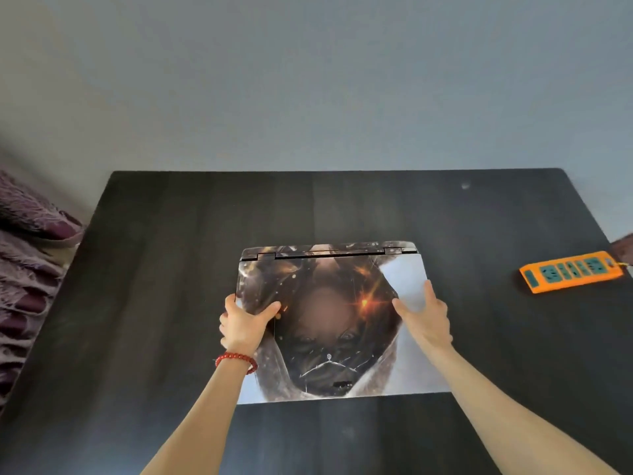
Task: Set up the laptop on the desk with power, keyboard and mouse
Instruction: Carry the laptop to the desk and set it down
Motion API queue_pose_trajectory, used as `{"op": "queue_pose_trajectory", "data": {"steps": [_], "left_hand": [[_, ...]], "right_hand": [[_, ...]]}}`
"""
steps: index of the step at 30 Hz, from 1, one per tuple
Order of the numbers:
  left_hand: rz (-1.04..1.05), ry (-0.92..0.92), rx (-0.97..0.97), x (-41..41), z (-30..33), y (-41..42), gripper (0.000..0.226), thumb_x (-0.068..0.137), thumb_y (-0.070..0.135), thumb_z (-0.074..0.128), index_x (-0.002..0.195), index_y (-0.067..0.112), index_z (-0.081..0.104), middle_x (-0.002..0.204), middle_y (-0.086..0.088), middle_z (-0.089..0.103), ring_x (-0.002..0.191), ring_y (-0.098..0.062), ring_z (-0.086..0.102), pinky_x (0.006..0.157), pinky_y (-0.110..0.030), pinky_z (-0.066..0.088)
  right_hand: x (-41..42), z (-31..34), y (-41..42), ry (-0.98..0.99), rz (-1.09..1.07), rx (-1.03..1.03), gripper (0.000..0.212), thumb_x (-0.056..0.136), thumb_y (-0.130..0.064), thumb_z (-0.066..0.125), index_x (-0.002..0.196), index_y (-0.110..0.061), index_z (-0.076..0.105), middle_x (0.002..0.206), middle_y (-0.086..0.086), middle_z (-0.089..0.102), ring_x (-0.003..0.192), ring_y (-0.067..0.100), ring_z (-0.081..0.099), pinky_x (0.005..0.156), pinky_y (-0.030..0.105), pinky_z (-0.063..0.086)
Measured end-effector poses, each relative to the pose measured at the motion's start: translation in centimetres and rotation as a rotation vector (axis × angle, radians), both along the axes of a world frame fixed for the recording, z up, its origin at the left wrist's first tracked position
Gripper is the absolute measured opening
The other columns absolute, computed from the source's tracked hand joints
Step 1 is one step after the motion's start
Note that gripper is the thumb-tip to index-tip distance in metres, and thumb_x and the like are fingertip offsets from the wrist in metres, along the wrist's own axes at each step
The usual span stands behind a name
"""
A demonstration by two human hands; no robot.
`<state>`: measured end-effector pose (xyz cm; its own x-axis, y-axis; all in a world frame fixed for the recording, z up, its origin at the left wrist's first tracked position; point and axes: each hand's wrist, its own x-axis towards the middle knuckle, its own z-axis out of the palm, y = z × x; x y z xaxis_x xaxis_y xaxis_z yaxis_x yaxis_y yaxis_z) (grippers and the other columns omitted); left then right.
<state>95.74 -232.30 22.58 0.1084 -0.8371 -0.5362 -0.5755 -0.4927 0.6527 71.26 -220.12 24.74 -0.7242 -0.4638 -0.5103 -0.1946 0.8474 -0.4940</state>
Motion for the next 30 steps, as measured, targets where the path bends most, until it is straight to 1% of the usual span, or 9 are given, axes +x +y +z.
{"op": "queue_pose_trajectory", "data": {"steps": [5, 10, 14, 17, 22, 26, 30], "left_hand": [[-0.015, -0.030, 0.025, -1.3, -1.3, -1.3, 0.094, 0.068, 0.040, 0.077, 0.139, 0.012, 0.023, 0.140, -0.022, 0.033, 0.129, -0.040, 0.031, 0.106, -0.059, 0.030], [-0.045, -0.090, 0.015, -2.3, -1.5, -2.0, 0.091, 0.070, 0.041, 0.075, 0.139, 0.012, 0.023, 0.141, -0.021, 0.034, 0.130, -0.038, 0.030, 0.107, -0.055, 0.025], [-0.043, -0.102, 0.019, -3.0, -1.7, -1.8, 0.091, 0.071, 0.040, 0.075, 0.139, 0.013, 0.021, 0.142, -0.021, 0.030, 0.132, -0.037, 0.026, 0.108, -0.054, 0.023], [-0.034, -0.112, 0.017, -3.5, -1.7, -1.6, 0.093, 0.070, 0.039, 0.075, 0.140, 0.012, 0.020, 0.142, -0.021, 0.028, 0.132, -0.036, 0.025, 0.108, -0.053, 0.024], [-0.025, -0.142, 0.014, -3.8, -2.0, -1.5, 0.097, 0.067, 0.039, 0.078, 0.140, 0.012, 0.019, 0.140, -0.021, 0.030, 0.130, -0.037, 0.027, 0.108, -0.052, 0.025], [-0.022, -0.157, 0.009, -3.9, -2.3, -1.2, 0.099, 0.066, 0.036, 0.080, 0.139, 0.012, 0.019, 0.139, -0.022, 0.030, 0.129, -0.037, 0.027, 0.107, -0.052, 0.027], [-0.048, -0.211, -0.001, -4.0, -2.7, -1.2, 0.099, 0.066, 0.036, 0.079, 0.139, 0.012, 0.017, 0.140, -0.022, 0.029, 0.129, -0.037, 0.028, 0.107, -0.053, 0.027]], "right_hand": [[-1.3, -1.1, -1.4, 0.008, -0.013, 0.013, 0.076, 0.086, -0.046, 0.054, 0.144, -0.030, 0.009, 0.148, 0.013, 0.024, 0.129, 0.041, 0.034, 0.106, 0.056, 0.027], [-1.5, -2.1, -1.4, -0.008, -0.039, 0.036, 0.074, 0.086, -0.043, 0.053, 0.144, -0.028, 0.011, 0.146, 0.014, 0.026, 0.128, 0.042, 0.035, 0.106, 0.057, 0.028], [-2.3, -2.4, -1.9, 0.006, -0.042, 0.045, 0.073, 0.087, -0.043, 0.053, 0.145, -0.027, 0.010, 0.147, 0.014, 0.026, 0.129, 0.041, 0.034, 0.106, 0.057, 0.028], [-3.0, -2.6, -2.4, 0.017, -0.026, 0.051, 0.074, 0.088, -0.042, 0.052, 0.145, -0.025, 0.009, 0.148, 0.015, 0.025, 0.130, 0.042, 0.032, 0.106, 0.058, 0.028], [-3.5, -2.9, -2.7, 0.031, -0.022, 0.057, 0.073, 0.090, -0.039, 0.050, 0.146, -0.021, 0.007, 0.149, 0.017, 0.025, 0.135, 0.042, 0.021, 0.107, 0.057, 0.022], [-4.0, -2.9, -3.1, 0.034, -0.005, 0.063, 0.072, 0.091, -0.040, 0.048, 0.146, -0.019, 0.007, 0.150, 0.016, 0.024, 0.135, 0.042, 0.020, 0.107, 0.058, 0.022], [-4.0, -3.4, -2.9, 0.043, 0.002, 0.085, 0.073, 0.089, -0.041, 0.050, 0.145, -0.018, 0.009, 0.151, 0.013, 0.023, 0.135, 0.039, 0.020, 0.106, 0.057, 0.024]]}}
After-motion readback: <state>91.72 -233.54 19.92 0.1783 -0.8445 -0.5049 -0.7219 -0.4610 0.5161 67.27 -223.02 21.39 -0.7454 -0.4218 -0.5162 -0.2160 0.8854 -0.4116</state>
